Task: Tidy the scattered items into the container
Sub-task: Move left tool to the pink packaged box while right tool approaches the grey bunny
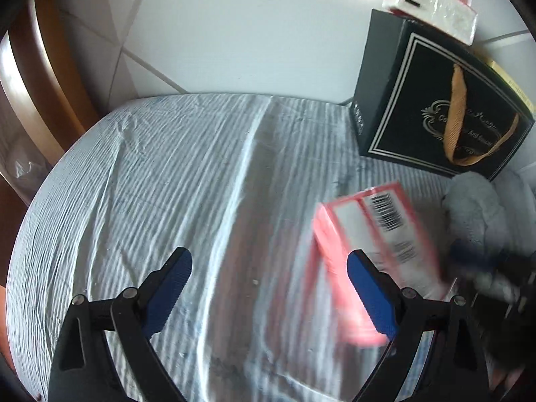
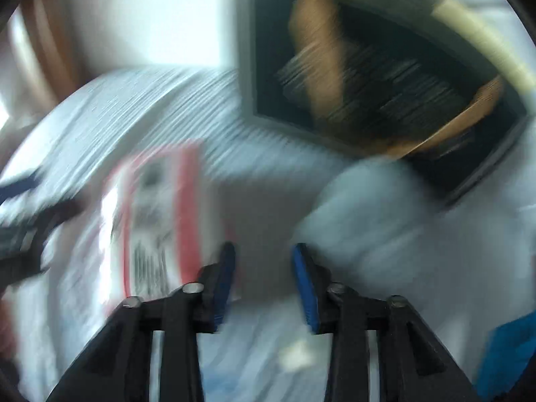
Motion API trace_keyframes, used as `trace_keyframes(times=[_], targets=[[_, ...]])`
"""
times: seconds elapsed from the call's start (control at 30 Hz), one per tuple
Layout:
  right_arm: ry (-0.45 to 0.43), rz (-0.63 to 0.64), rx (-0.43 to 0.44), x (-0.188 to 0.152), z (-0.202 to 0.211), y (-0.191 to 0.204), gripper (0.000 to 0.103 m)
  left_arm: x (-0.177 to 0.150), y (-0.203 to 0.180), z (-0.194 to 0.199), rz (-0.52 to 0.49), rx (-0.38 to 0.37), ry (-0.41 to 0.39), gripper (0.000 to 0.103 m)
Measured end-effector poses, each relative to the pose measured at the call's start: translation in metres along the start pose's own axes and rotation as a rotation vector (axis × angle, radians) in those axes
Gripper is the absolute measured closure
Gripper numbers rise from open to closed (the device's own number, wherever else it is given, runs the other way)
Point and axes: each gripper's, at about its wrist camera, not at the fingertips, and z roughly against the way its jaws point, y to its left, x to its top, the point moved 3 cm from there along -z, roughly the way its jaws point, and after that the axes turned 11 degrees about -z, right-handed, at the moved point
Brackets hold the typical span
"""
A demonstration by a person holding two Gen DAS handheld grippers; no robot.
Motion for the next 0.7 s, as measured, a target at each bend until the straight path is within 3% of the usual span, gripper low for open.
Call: trace_keyframes(times=[0.03,0.07,0.13,0.2,0.23,0.27,0.37,0.4,0.5,0.6,0.7], targets=[[0.016,-0.015,0.055,-0.010,0.006,0.000,0.071,0.003,-0.006,0.003,-0.003,-0.006,-0.004,0.008],[0.001,-0.033,0.056,-0.016,0.016,-0.004,0.069,0.006,-0.012,0.004,-0.010,-0.019,-0.008,0.008],[-0.090,-0.063,-0.014,-0.016,0.041,-0.023,0.062,0.012,-0.028,0.004,-0.041,-0.035,-0.017,0.008],[-0.162,-0.102,-0.080,-0.007,0.063,-0.046,0.041,0.014,-0.043,0.000,-0.084,-0.026,-0.006,0.008],[-0.179,-0.122,-0.117,-0.001,0.070,-0.058,0.018,0.014,-0.051,-0.003,-0.110,-0.026,0.013,0.008],[-0.183,-0.137,-0.153,0.004,0.073,-0.068,0.007,0.013,-0.057,-0.007,-0.132,-0.027,0.030,0.008],[-0.162,-0.205,-0.201,0.016,0.066,-0.092,0.006,0.011,-0.068,-0.018,-0.214,0.004,0.078,0.006],[-0.142,-0.228,-0.198,0.018,0.061,-0.097,0.006,0.012,-0.070,-0.021,-0.230,0.001,0.084,0.000],[-0.086,-0.281,-0.208,0.023,0.038,-0.108,0.000,0.016,-0.073,-0.031,-0.254,-0.037,0.116,0.000],[-0.042,-0.304,-0.196,0.026,0.013,-0.106,0.000,0.017,-0.078,-0.049,-0.269,-0.067,0.173,0.000],[0.001,-0.283,-0.225,0.033,-0.007,-0.102,0.000,0.010,-0.084,-0.070,-0.300,-0.049,0.254,0.000]])
